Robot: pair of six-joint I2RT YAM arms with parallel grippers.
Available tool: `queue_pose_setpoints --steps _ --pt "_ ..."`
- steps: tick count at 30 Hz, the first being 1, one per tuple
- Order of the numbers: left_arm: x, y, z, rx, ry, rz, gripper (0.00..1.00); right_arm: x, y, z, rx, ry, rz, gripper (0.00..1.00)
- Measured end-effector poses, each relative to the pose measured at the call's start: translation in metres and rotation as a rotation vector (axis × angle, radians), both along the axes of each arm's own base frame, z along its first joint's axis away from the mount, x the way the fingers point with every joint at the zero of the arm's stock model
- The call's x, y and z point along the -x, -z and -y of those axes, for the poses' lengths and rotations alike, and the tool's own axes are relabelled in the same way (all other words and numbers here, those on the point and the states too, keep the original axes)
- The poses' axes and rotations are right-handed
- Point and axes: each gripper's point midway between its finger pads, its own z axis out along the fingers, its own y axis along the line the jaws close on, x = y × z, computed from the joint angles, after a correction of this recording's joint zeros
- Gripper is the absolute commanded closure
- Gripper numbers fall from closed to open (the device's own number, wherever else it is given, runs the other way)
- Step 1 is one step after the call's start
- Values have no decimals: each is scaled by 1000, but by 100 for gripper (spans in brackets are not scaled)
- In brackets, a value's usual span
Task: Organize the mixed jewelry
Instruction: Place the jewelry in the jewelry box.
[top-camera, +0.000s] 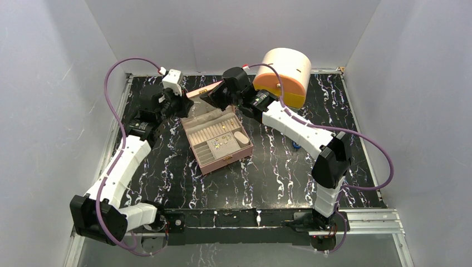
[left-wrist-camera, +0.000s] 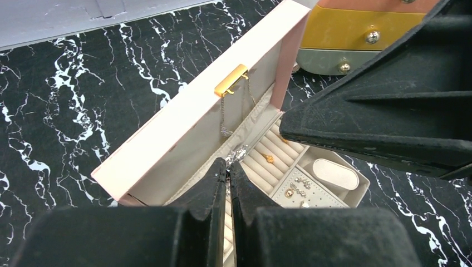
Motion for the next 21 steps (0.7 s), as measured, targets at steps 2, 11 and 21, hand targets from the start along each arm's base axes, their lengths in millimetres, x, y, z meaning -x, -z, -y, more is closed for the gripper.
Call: queue_pose_setpoints --steps 2,11,21 --pt "-2 1 -1 -12 -4 -11 100 -2 2 1 10 4 7 100" --pt "-12 8 1 -83 25 -80 100 -14 34 6 87 -22 103 60" --pt "-22 10 2 -225 119 -154 100 -27 79 30 200 -226 303 52"
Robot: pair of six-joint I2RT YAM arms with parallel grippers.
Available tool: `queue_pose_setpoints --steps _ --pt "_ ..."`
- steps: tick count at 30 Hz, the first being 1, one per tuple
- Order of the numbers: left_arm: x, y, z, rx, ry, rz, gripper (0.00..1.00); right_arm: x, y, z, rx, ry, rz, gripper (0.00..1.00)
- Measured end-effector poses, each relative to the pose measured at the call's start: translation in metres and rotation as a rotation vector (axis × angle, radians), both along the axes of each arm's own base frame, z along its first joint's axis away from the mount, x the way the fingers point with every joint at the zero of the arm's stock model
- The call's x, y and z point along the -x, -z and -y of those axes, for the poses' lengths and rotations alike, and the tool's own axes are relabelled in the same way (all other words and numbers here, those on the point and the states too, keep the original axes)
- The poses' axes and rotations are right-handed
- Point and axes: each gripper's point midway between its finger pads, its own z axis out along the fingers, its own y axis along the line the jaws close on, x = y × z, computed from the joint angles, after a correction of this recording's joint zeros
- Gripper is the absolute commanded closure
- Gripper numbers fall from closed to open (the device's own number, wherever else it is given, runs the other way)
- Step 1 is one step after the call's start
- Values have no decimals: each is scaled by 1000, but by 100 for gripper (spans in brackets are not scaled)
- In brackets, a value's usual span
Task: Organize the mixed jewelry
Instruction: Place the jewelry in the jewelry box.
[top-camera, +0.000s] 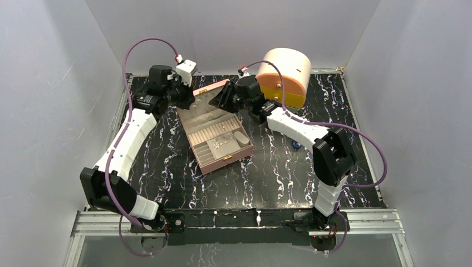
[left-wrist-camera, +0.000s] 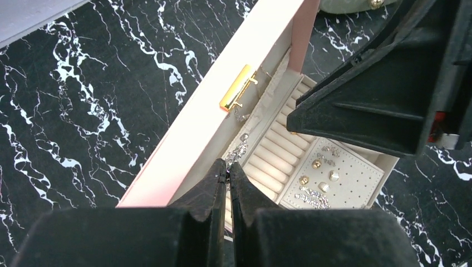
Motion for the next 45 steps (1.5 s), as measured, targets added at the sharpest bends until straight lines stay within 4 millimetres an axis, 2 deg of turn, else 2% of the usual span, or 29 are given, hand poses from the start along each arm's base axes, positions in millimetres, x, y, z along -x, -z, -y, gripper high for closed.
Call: queue_pose_setpoints --steps 4,10,15,20,27,31,40,45 --pt "2 4 3 -50 31 -21 100 2 -12 -7 7 -89 117 51" --pt "0 6 16 -208 62 -3 100 5 -12 -9 39 -146 203 52" --pt "-3 -2 13 -358 34 50 100 6 -3 0 64 -139 206 52" --pt "-8 -12 8 -485 7 91 100 9 3 21 82 -98 194 52" --pt "-9 6 5 -623 10 57 100 8 1 40 76 -48 188 52" --pt "-6 9 4 -659 20 49 100 8 4 42 76 -39 178 52" --pt "-9 2 1 -747 5 83 100 7 7 44 64 -25 150 52" --pt "-11 7 4 -787 14 83 100 5 7 46 56 -16 140 52"
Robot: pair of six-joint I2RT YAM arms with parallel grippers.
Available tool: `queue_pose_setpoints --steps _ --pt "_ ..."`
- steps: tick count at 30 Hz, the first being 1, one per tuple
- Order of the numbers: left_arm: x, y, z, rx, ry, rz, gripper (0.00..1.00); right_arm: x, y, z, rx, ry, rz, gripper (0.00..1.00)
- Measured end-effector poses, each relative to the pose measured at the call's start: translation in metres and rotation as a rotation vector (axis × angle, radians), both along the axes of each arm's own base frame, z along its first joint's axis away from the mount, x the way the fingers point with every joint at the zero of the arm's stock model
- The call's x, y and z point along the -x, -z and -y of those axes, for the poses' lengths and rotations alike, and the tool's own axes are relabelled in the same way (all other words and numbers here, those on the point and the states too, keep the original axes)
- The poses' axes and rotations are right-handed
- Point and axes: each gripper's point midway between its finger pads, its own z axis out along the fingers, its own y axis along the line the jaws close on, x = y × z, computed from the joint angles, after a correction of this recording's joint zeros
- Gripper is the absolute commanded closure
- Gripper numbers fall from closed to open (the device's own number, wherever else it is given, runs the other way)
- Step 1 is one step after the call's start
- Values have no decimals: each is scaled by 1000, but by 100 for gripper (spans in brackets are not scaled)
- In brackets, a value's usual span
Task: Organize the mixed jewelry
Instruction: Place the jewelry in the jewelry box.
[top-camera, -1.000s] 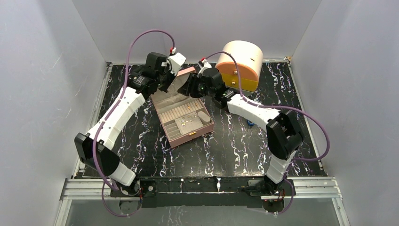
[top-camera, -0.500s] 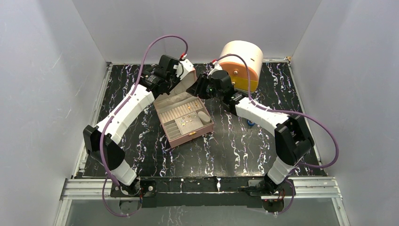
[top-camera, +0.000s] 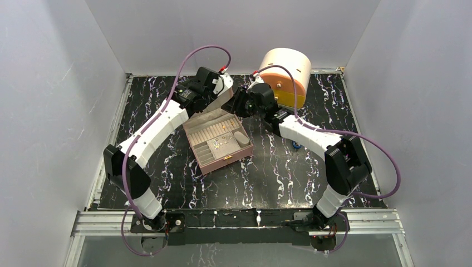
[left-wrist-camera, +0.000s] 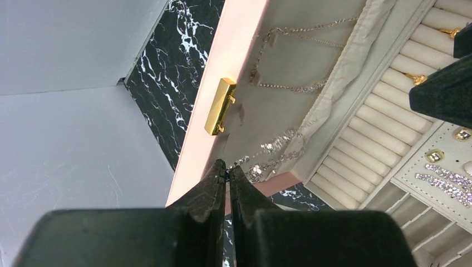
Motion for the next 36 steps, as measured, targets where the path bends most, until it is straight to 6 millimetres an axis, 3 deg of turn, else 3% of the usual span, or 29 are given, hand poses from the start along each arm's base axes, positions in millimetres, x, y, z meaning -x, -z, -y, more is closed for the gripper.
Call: queue_pose_setpoints --steps 11,36 --pt "-2 -2 -4 -41 -7 13 100 0 -1 1 -17 0 -19 53" --pt "-12 15 -9 -130 -43 18 100 -1 -1 2 -28 0 -31 53"
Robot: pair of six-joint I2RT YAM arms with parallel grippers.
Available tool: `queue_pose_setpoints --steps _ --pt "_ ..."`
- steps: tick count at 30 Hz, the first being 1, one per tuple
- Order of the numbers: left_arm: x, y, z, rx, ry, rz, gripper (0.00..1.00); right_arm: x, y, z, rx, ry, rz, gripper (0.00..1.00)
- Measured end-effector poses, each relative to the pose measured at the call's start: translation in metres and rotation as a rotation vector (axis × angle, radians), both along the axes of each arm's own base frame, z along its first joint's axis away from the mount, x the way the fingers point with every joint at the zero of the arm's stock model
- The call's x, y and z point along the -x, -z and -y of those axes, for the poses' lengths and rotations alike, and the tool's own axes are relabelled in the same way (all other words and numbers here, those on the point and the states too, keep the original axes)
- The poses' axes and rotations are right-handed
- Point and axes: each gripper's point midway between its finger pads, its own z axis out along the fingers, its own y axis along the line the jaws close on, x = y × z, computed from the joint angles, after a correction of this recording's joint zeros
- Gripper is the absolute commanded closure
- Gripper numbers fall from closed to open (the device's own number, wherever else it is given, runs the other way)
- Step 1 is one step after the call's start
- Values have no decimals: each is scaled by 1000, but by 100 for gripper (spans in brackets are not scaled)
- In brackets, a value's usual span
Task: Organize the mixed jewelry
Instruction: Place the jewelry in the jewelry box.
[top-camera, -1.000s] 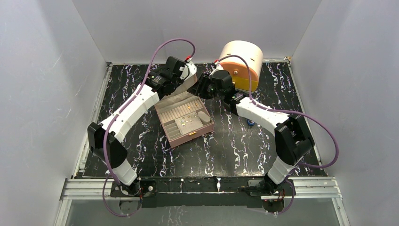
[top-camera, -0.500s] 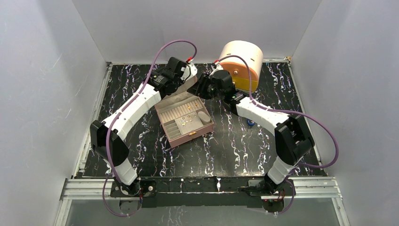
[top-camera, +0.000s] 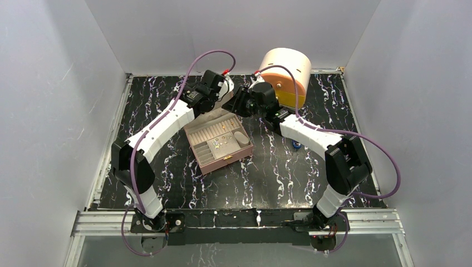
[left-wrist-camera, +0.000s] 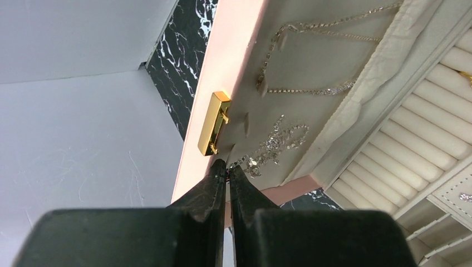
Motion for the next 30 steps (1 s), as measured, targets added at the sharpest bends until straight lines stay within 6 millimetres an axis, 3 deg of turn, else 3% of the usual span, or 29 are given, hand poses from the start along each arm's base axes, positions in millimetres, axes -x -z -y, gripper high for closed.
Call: queue_pose_setpoints --steps 23,30 --pt "-12 6 -8 4 -121 139 96 2 1 -2 -18 -9 -24 54" --pt "-16 11 -12 41 -188 227 96 2 11 -2 -2 -12 -48 54"
